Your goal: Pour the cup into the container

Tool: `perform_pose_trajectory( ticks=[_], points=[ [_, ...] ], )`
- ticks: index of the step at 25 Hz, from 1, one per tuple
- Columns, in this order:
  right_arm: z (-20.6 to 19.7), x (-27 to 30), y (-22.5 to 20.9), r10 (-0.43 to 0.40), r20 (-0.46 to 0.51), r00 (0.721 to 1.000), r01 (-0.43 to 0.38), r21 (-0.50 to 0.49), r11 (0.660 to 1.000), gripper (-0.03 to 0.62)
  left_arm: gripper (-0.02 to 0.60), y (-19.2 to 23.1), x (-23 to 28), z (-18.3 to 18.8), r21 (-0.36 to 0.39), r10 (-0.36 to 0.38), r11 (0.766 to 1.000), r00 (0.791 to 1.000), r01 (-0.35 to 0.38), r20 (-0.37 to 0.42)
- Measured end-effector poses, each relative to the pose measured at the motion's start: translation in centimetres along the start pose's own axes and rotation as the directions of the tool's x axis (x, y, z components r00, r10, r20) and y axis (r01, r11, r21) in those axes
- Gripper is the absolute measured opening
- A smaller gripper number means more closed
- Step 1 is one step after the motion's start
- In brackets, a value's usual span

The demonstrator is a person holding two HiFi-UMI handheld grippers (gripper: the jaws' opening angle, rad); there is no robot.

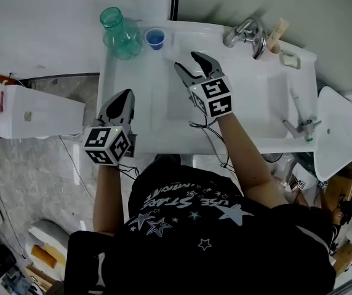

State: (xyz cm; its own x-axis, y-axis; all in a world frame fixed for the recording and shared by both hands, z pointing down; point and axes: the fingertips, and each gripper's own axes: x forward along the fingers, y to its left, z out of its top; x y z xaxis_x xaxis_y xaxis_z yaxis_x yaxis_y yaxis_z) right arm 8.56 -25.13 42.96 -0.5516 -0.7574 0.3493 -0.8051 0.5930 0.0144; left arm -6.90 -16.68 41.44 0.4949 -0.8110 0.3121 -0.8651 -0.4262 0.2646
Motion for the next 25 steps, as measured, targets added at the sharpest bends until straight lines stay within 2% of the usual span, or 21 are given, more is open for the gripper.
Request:
perform_pose_trajectory(
  ticks=[8,12,18,25],
  points=[
    [-0.7,-7.0,0.6,-0.029,0.039,0.999,0.03,-0.003,1.0,0.111,0.011,-5.7,-2.4,-1.4,0.022,-0.03,0.999,0.999,0.029,0.021],
    [-1.0,-10.3,0.6,-0.067,0.066,0.996,0.067,0.01,0.998,0.009,0.01,-8.1,-3.7,-1.8,0.03,-0.044,0.999,0.999,0.043,0.032],
    [-1.9,-14.9,1.1,-0.092,0.087,0.992,0.09,0.018,0.996,0.006,0.01,-11.7,-5.4,-3.4,0.042,-0.07,0.997,0.997,0.068,0.033],
    [-4.0,-20.5,2.0,-0.11,0.083,0.99,0.112,-0.016,0.994,0.005,0.009,-15.5,-8.0,-5.3,0.048,-0.081,0.996,0.996,0.079,0.037]
  ],
)
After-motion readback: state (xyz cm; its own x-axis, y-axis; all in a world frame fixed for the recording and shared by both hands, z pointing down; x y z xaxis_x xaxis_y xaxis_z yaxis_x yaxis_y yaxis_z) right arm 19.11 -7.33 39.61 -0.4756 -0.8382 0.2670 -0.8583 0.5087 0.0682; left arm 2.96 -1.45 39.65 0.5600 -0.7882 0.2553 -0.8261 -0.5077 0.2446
